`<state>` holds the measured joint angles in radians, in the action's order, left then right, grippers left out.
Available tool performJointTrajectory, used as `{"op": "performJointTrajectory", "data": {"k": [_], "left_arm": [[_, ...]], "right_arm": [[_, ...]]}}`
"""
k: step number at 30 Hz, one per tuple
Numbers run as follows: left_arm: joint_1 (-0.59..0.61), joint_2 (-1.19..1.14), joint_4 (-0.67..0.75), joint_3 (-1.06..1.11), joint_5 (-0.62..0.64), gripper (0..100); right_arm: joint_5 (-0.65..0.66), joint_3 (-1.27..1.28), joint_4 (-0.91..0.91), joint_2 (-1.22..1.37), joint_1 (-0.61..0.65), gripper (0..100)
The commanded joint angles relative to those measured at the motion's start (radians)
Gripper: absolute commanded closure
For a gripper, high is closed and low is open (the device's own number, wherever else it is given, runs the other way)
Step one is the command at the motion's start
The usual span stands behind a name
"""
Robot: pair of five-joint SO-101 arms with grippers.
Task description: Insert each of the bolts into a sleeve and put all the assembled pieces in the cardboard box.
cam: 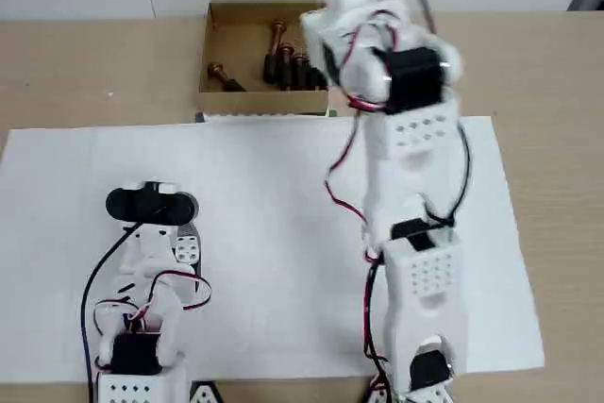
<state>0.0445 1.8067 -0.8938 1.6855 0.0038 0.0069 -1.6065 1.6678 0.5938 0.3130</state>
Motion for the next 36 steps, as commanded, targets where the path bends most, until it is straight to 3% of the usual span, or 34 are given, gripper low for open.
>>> {"op": "performJointTrajectory", "data": {"k": [1,6,10,18,26,31,36], "left_arm": [[0.005,0.009,0.002,-0.005,0.003,100],[0.005,0.009,0.002,-0.005,0.003,100],[0.005,0.009,0.002,-0.005,0.003,100],[0.005,0.009,0.002,-0.005,0.003,100],[0.005,0.009,0.002,-0.005,0.003,100],[0.005,0.009,0.002,-0.005,0.003,100],[0.005,0.009,0.002,-0.005,0.003,100]], "right_arm": [[-0.023,-0.058,0.015,-0.116,-0.036,99.6],[-0.021,-0.048,0.028,-0.22,-0.085,99.6],[-0.021,0.123,0.028,-0.378,-0.139,99.6],[-0.021,0.727,0.007,-0.8,-0.239,99.6],[-0.031,1.172,-0.018,-1.116,-0.308,99.5],[-0.032,1.513,-0.125,-1.317,-0.357,99.5],[-0.029,1.95,-0.354,-1.593,-0.384,99.6]]}}
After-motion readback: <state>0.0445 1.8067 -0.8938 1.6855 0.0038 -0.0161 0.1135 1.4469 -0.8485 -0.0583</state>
